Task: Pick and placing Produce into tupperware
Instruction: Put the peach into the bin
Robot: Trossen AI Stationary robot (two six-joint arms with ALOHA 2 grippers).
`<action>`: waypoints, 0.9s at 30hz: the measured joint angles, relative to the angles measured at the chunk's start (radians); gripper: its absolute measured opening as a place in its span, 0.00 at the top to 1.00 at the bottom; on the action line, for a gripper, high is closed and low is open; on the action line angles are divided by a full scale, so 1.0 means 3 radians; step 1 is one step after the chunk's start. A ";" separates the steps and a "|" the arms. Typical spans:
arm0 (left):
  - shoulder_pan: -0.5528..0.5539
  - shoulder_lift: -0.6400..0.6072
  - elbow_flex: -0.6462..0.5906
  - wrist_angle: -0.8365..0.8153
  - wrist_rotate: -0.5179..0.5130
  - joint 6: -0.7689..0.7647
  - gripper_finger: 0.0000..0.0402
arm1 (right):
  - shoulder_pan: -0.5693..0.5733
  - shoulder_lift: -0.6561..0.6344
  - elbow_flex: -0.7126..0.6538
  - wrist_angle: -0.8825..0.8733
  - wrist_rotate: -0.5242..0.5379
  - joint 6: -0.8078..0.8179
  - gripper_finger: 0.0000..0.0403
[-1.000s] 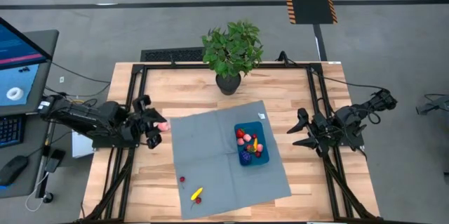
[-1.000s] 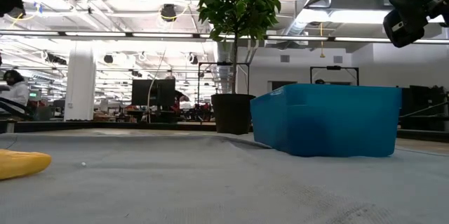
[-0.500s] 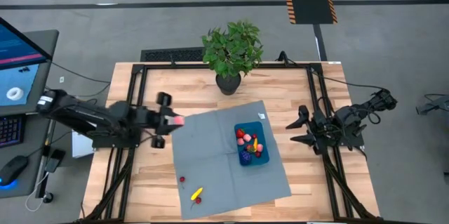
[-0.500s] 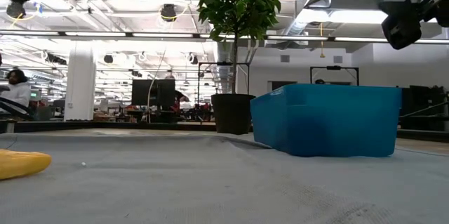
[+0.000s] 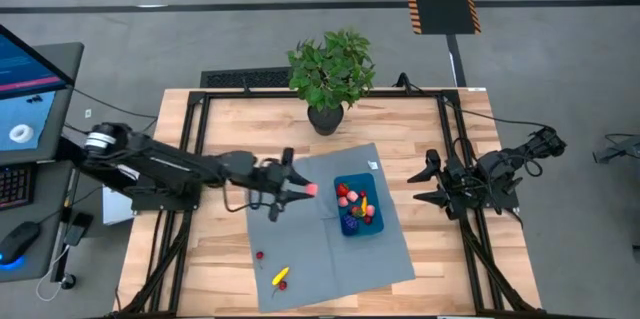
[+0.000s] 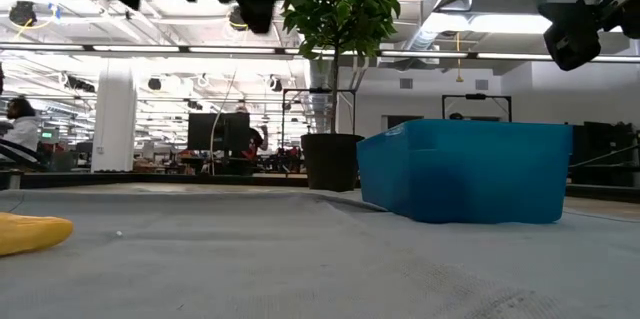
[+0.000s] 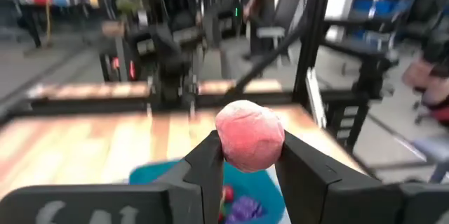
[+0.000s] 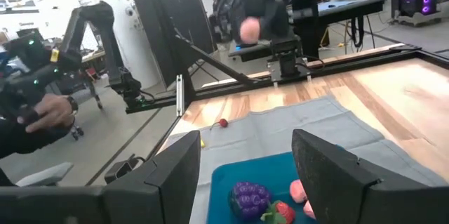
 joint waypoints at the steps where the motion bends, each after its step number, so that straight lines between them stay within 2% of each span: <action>1: 0.0017 0.0098 0.0061 -0.0065 0.0001 0.0004 0.74 | 0.0000 0.0001 -0.0001 0.0000 -0.0001 0.0000 0.38; 5: 0.0130 0.0392 0.0360 -0.0446 -0.0003 0.0081 0.74 | 0.0005 0.0000 -0.0001 -0.0001 0.0000 0.0024 0.38; 10: 0.0275 0.0633 0.0864 -0.1272 -0.0198 0.0047 0.74 | 0.0005 0.0001 -0.0001 -0.0003 -0.0001 0.0025 0.38; 15: 0.0401 0.0971 0.1478 -0.2231 -0.0130 -0.0093 0.74 | 0.0005 0.0000 -0.0001 -0.0005 -0.0001 0.0025 0.38; 18: 0.0405 0.1230 0.1739 -0.2264 -0.0078 -0.0117 0.74 | 0.0005 0.0000 -0.0001 -0.0014 -0.0001 0.0025 0.38; 23: 0.0400 0.1585 0.2073 -0.2466 0.0393 -0.0030 0.74 | 0.0005 0.0000 -0.0001 -0.0019 -0.0001 0.0028 0.38; 27: 0.0372 0.1791 0.2237 -0.2697 0.0417 -0.0128 0.74 | 0.0005 0.0000 -0.0001 -0.0057 -0.0001 0.0029 0.38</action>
